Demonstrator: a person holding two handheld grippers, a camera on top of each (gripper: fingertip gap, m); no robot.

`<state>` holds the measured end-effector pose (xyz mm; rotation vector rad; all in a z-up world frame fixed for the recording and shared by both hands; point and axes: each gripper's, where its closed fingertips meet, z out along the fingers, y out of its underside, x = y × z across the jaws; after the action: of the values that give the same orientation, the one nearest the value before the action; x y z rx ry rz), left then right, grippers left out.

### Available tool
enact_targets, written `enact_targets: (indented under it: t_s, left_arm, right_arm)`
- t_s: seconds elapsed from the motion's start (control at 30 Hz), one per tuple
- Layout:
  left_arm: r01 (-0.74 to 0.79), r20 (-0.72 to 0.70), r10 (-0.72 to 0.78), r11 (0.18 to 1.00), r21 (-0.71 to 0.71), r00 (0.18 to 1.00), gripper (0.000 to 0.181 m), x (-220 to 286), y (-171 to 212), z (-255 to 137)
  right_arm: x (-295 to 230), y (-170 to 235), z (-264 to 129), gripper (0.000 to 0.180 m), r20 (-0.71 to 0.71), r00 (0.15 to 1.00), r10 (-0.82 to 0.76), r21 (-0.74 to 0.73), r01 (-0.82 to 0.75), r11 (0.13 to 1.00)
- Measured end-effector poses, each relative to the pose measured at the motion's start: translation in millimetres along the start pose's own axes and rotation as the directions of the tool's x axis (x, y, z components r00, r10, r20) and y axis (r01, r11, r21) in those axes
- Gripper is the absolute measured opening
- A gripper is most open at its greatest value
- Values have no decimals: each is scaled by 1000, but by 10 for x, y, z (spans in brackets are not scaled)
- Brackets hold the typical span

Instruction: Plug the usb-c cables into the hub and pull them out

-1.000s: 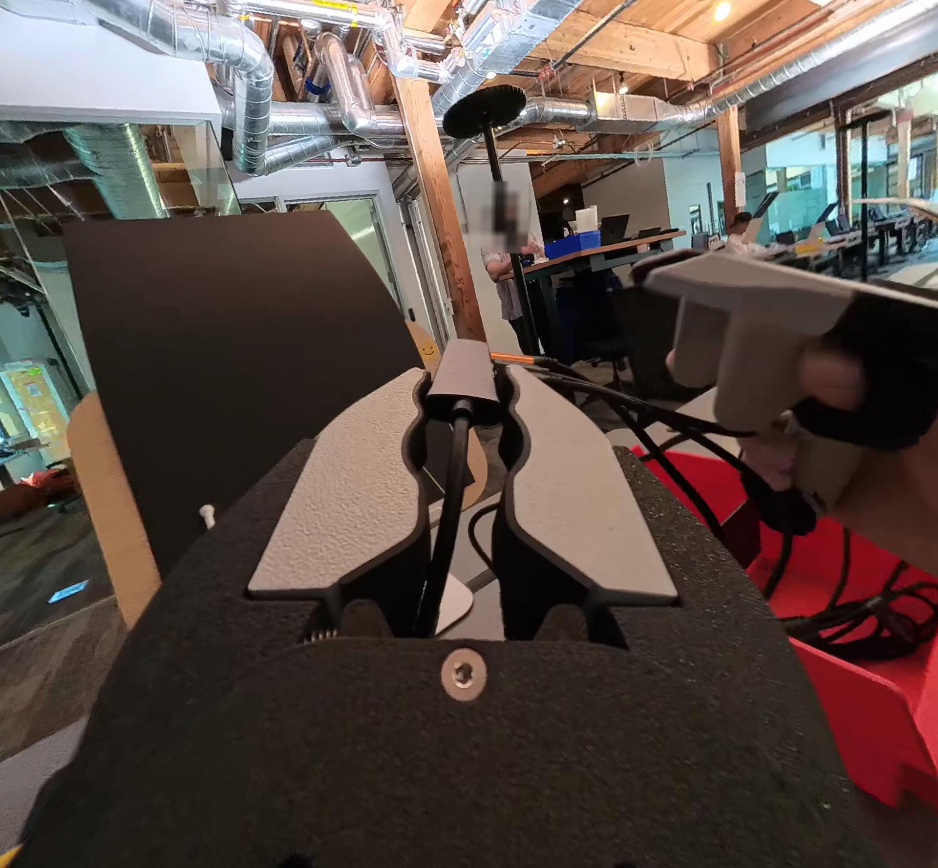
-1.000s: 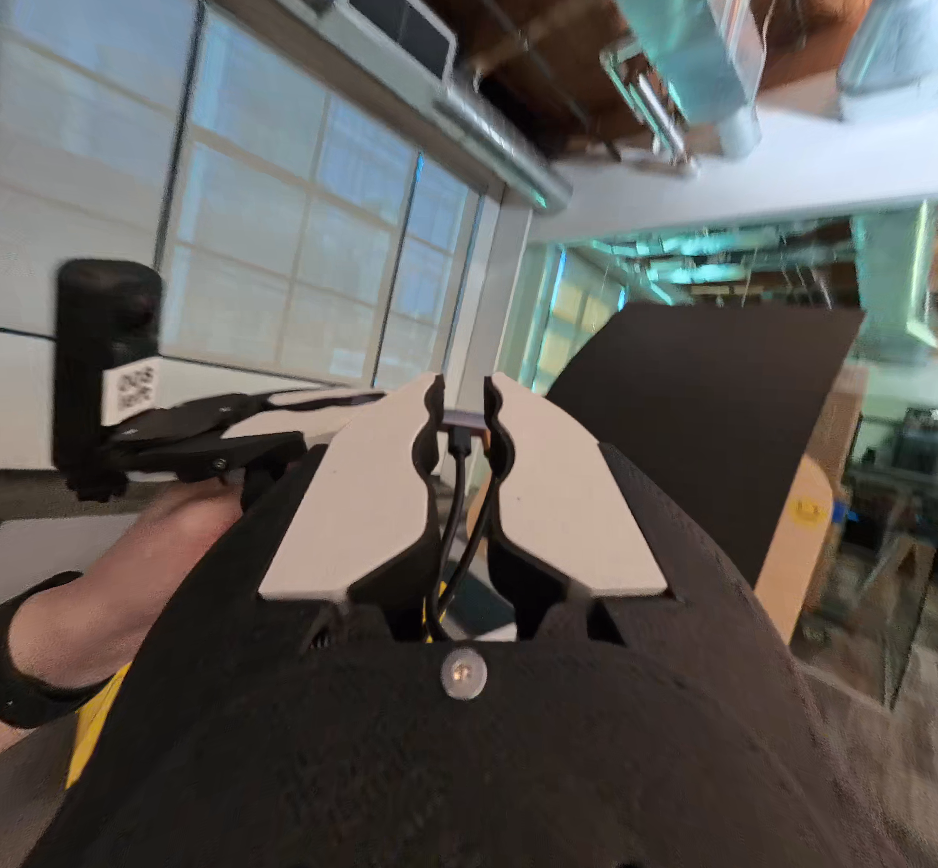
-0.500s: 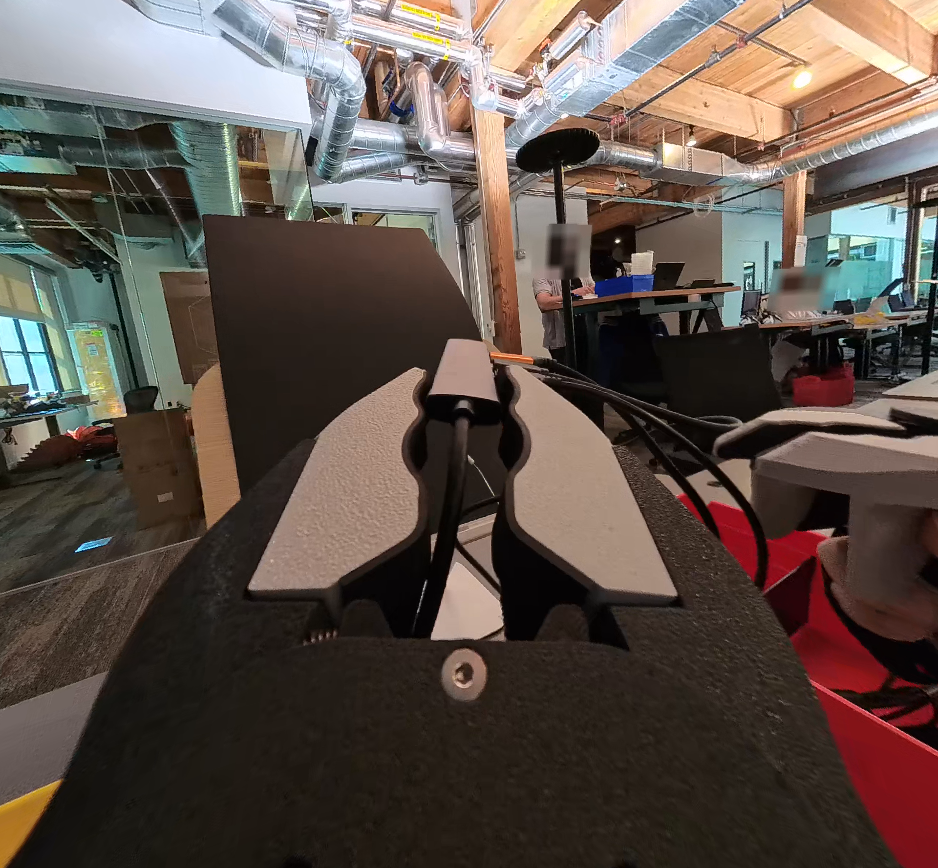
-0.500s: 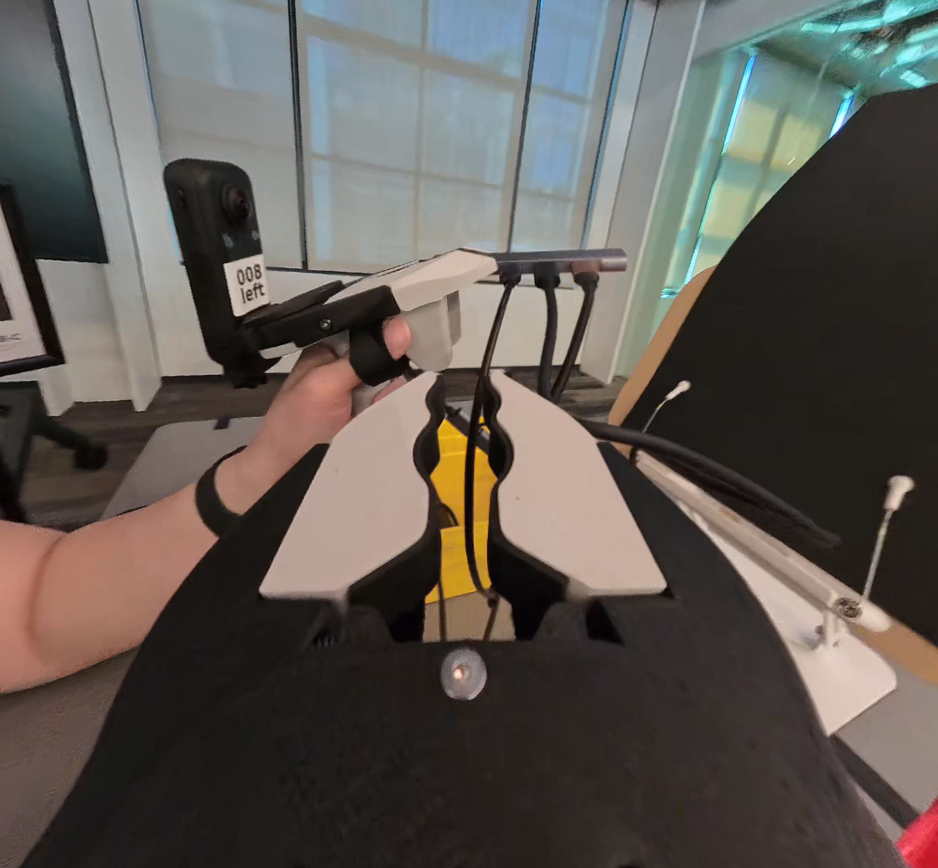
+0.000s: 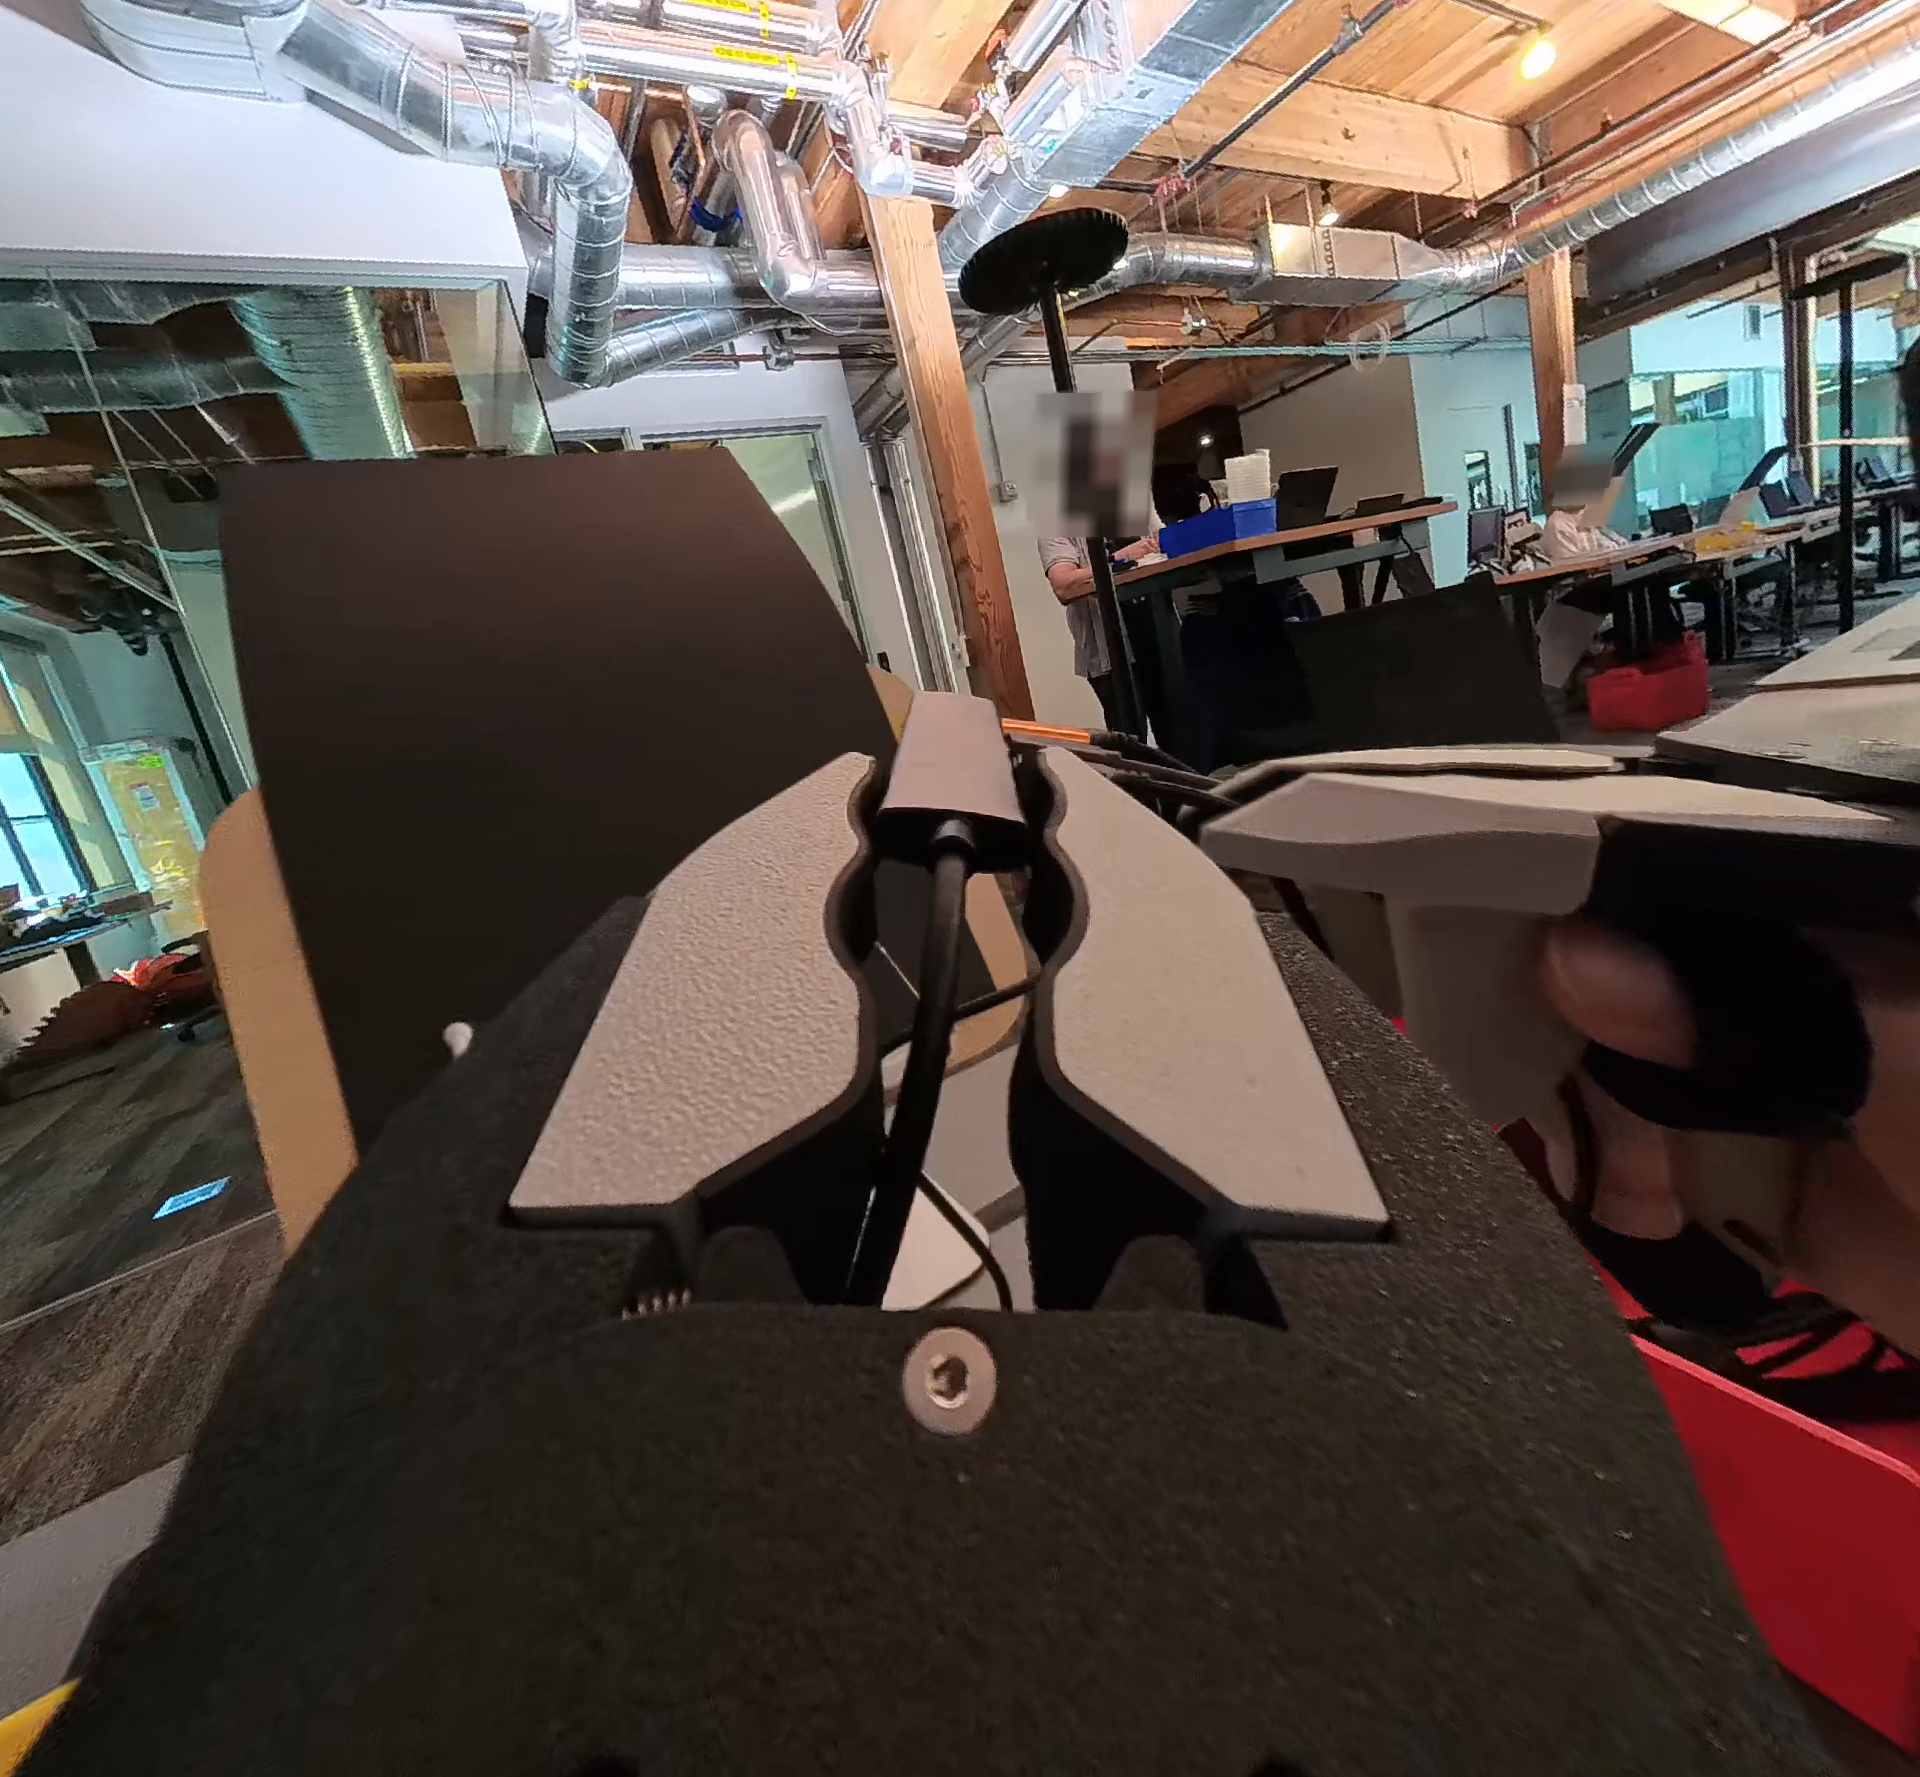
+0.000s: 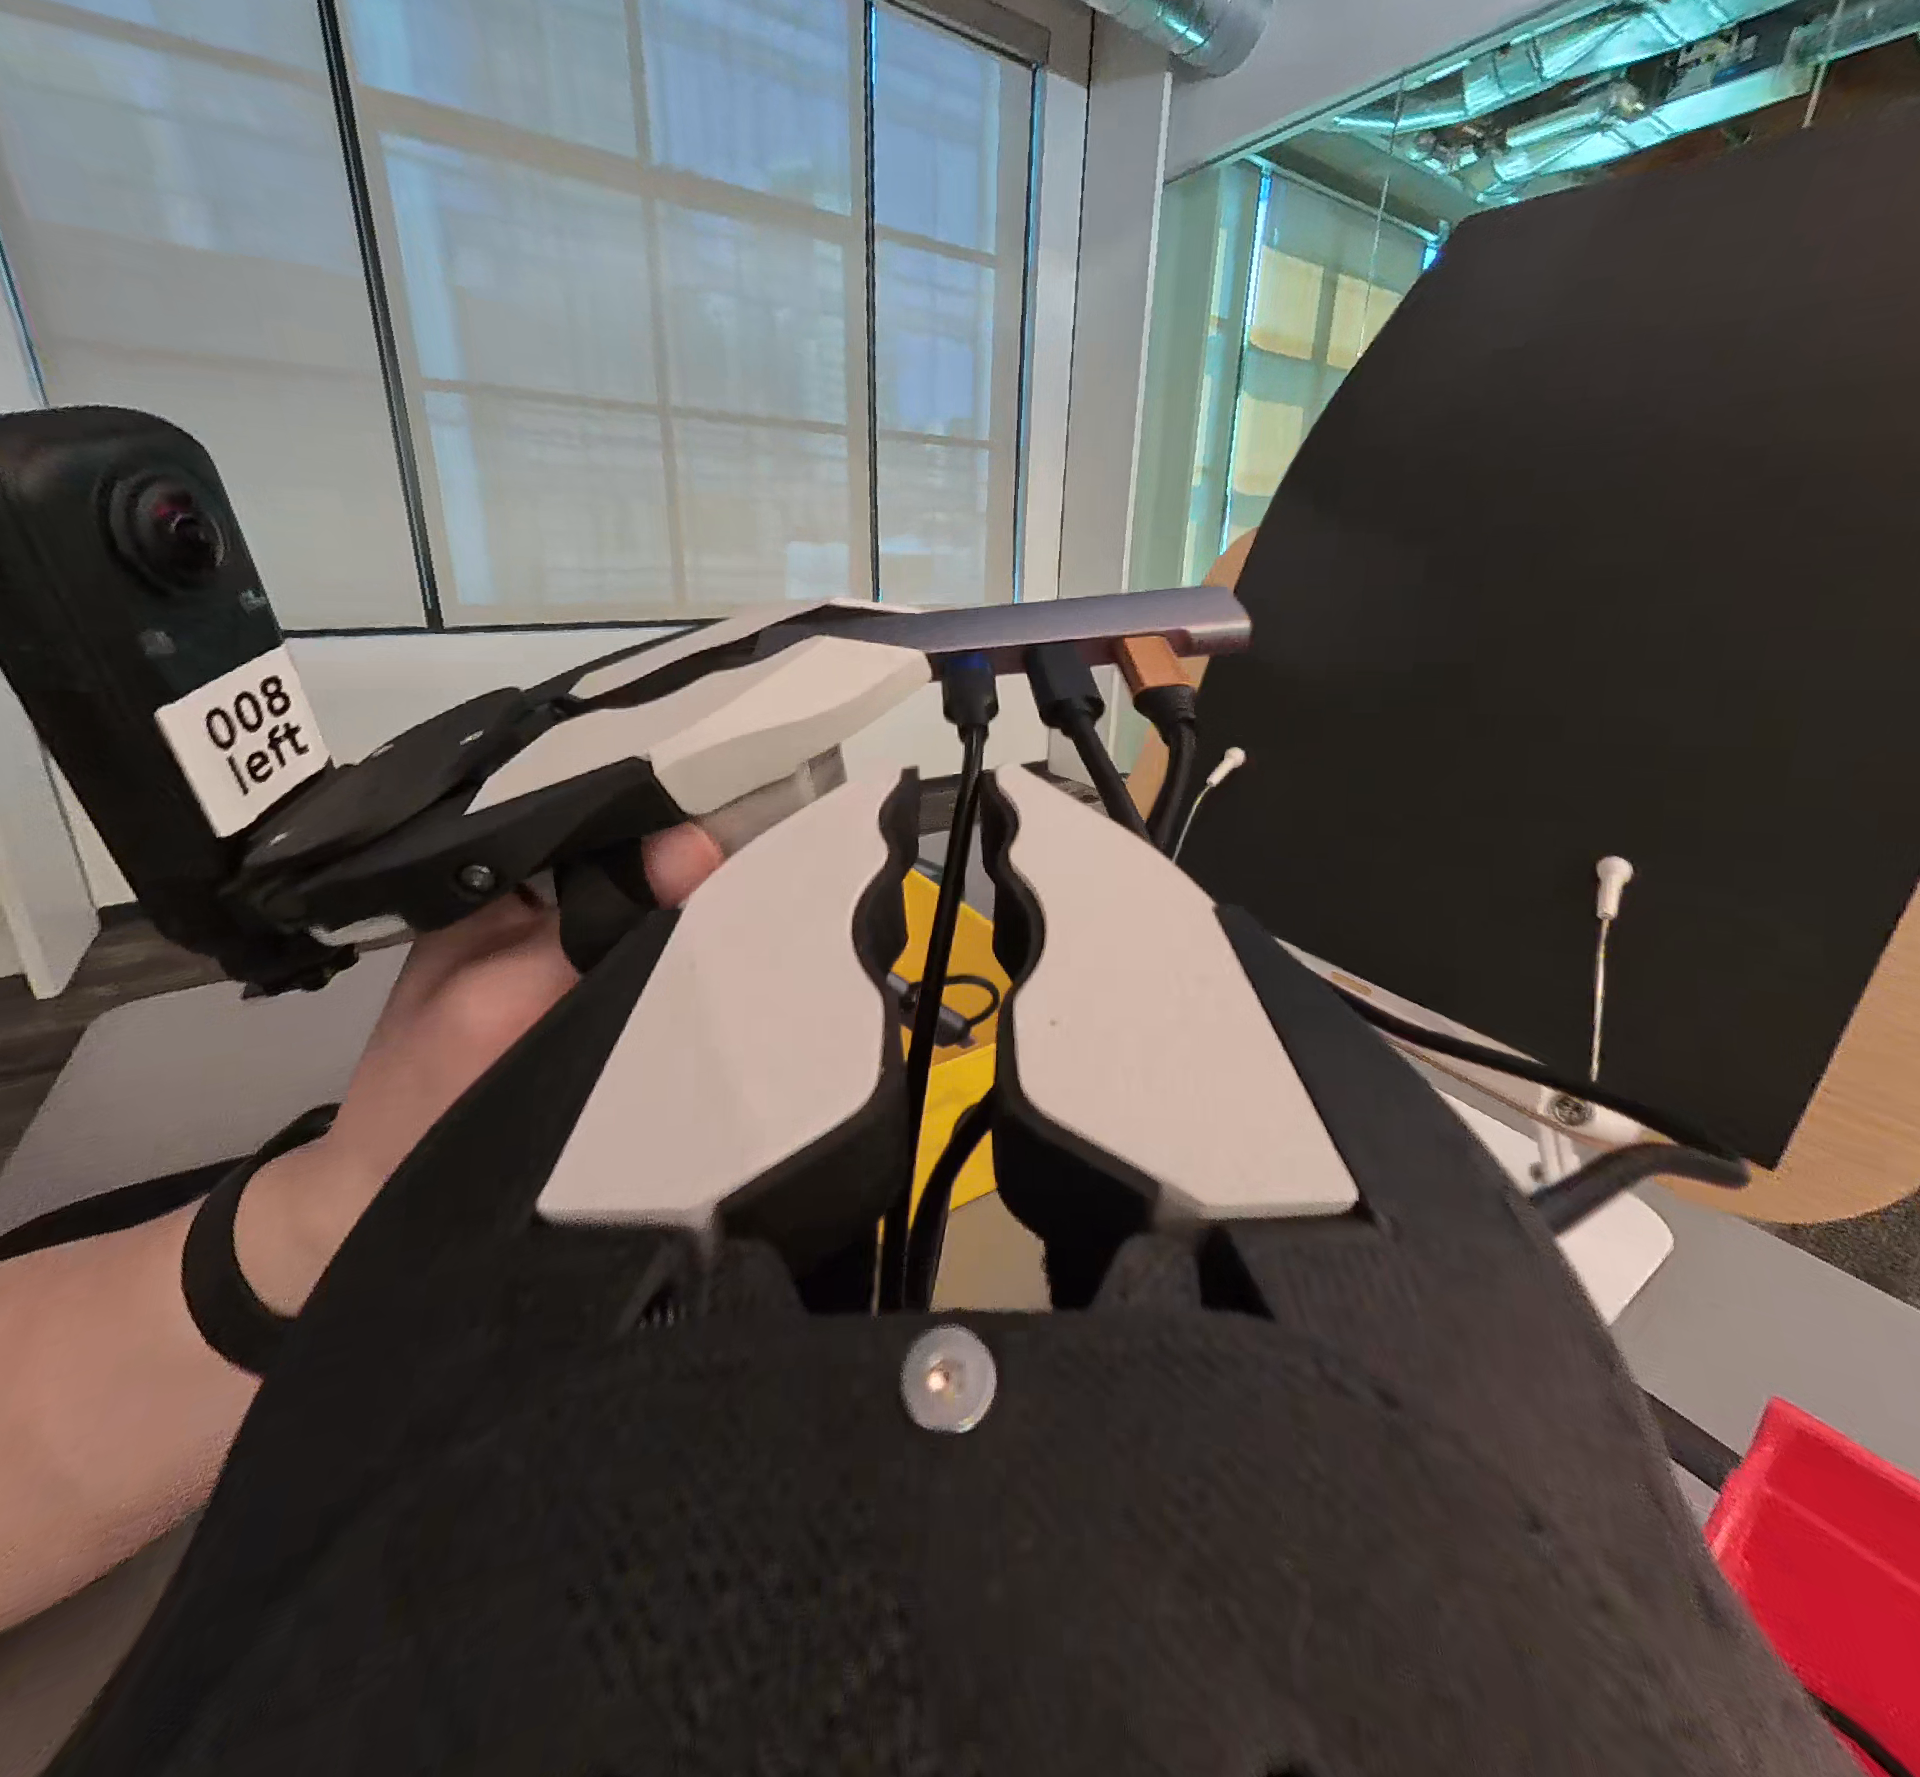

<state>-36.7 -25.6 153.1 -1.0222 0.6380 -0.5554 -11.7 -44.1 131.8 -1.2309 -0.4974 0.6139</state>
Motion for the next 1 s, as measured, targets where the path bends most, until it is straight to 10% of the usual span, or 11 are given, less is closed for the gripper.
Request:
enact_targets:
  t_s: [1.0]
  left_arm:
    - [12, -40, -13, 999, -31, 999, 24, 182, 195, 144]
  right_arm:
    - [240, 85, -37, 6, -65, 996, -53, 33, 55, 998]
